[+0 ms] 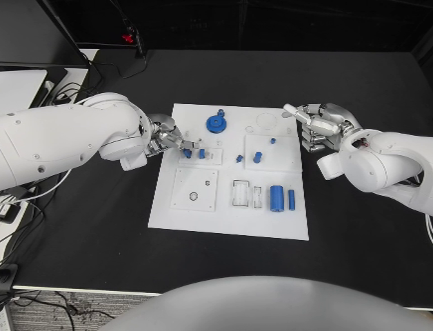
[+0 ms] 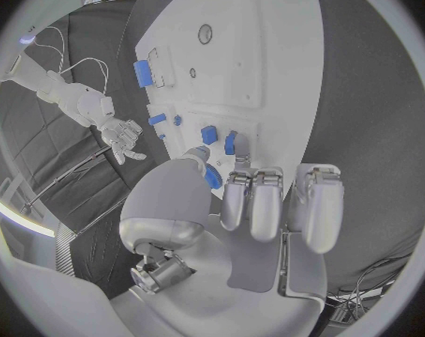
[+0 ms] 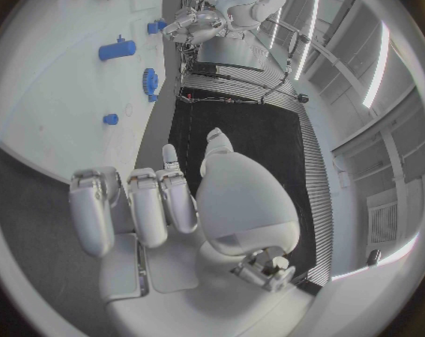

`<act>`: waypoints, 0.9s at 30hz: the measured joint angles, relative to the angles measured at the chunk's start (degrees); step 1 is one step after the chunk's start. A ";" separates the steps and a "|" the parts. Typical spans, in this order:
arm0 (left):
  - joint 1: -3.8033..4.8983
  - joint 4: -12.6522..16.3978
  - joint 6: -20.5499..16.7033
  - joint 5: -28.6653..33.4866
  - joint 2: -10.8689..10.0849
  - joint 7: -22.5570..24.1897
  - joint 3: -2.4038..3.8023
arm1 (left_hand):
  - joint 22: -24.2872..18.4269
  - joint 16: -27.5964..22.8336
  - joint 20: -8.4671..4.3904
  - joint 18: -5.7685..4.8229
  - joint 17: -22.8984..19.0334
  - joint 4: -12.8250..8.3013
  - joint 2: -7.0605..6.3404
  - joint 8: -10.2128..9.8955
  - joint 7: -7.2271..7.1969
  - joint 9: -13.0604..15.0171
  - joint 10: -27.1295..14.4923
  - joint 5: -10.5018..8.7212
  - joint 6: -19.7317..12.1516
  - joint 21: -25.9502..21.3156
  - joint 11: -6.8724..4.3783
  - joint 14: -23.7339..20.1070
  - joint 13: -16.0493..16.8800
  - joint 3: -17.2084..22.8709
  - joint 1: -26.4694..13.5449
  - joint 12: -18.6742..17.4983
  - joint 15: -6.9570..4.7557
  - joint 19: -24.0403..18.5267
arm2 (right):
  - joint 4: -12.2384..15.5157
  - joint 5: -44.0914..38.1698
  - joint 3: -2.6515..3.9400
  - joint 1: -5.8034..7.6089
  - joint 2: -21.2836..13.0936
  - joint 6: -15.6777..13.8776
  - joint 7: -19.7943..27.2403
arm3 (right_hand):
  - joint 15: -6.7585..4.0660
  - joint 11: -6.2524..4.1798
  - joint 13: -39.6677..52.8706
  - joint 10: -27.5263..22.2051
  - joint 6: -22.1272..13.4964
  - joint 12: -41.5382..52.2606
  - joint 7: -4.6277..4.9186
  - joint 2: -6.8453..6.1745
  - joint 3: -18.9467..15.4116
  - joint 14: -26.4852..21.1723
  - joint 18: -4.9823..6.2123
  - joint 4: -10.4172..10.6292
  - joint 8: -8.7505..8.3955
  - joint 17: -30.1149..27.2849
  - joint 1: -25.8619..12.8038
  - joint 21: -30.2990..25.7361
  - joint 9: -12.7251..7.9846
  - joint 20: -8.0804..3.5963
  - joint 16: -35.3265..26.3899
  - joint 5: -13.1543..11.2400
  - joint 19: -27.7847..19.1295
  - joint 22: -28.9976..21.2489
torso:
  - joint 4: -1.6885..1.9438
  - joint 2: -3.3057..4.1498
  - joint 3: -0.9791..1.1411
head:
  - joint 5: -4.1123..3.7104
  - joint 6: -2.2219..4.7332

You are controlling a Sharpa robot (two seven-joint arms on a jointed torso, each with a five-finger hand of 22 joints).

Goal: Assemble the parts on the task board

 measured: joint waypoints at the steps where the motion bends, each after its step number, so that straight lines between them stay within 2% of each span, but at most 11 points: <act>1: -0.01 0.07 -0.29 -0.01 -0.04 0.15 -0.01 | 0.00 0.00 0.00 0.00 0.00 0.03 0.00 0.24 0.00 0.16 0.00 0.00 0.00 0.00 0.00 0.00 0.00 -0.03 0.00 0.00 0.00 0.00 | -0.01 0.00 0.00 0.00 0.03 0.00 -0.01 | 0.00 0.00 0.00 0.00 0.00 0.00 0.00 0.00 0.00 0.00 0.00 0.00 0.00 0.00 0.00 0.00 0.00 0.00 0.00 0.00 0.00 0.00 | 0.00 0.00 -0.01 | 0.00 0.00; 3: -0.01 0.18 -0.72 -0.02 -0.11 0.40 -0.01 | 0.00 0.00 0.00 0.00 0.00 0.00 0.27 1.13 0.00 0.88 0.00 -0.03 0.00 0.00 0.00 0.00 0.00 -0.46 -0.32 0.00 0.00 0.00 | -0.01 0.00 0.00 0.00 0.05 0.00 -0.03 | 0.00 0.00 0.00 0.00 0.00 0.00 0.00 0.17 0.00 0.00 0.00 0.00 0.00 0.00 -0.17 0.00 0.00 0.00 0.00 0.00 0.00 0.00 | 0.00 0.01 -0.01 | 0.00 0.00; 7: -0.01 0.32 -1.57 -0.02 -0.22 1.00 -0.01 | 0.00 0.00 0.00 0.00 0.00 0.06 0.15 4.62 -0.42 4.06 0.00 -0.23 -0.82 0.00 0.00 0.00 0.00 -1.22 -0.58 0.00 0.00 0.00 | -0.06 0.00 0.00 0.00 0.08 0.01 -0.09 | 0.00 0.00 0.00 0.00 0.00 0.00 0.00 0.23 0.00 0.00 0.00 0.00 0.00 0.00 -0.23 0.00 0.00 0.00 0.00 0.00 0.00 0.00 | 0.00 0.02 -0.01 | -0.01 0.00; 10: -0.01 0.33 -2.08 -0.03 -0.30 1.42 -0.01 | 0.00 0.00 0.00 0.00 0.00 0.00 0.38 5.76 -0.52 5.13 0.00 -0.23 -0.92 0.00 0.00 0.00 -0.01 -1.27 -0.81 0.00 0.00 0.00 | -0.08 0.00 0.00 0.00 0.08 0.01 -0.13 | 0.00 0.00 0.00 0.00 0.00 0.00 0.00 0.23 0.00 0.00 0.00 0.00 0.00 0.00 -0.23 0.00 0.00 0.00 0.00 0.00 0.00 0.00 | 0.00 0.02 -0.01 | -0.03 0.00; 27: -0.02 0.58 -2.71 -0.06 -0.73 1.92 -0.01 | 0.00 0.00 0.00 0.00 0.00 0.00 0.38 7.09 -0.83 6.53 -0.01 -0.22 -1.24 0.00 0.00 0.00 -0.01 -1.27 -0.81 0.00 0.00 0.00 | -0.07 0.00 -0.01 -0.01 0.08 0.05 -0.27 | 0.00 0.00 0.00 0.00 0.00 0.00 0.00 0.23 0.00 0.00 0.00 0.00 0.00 0.00 -0.23 0.00 0.01 0.00 0.00 0.00 0.00 0.00 | 0.00 0.03 0.01 | 0.05 0.00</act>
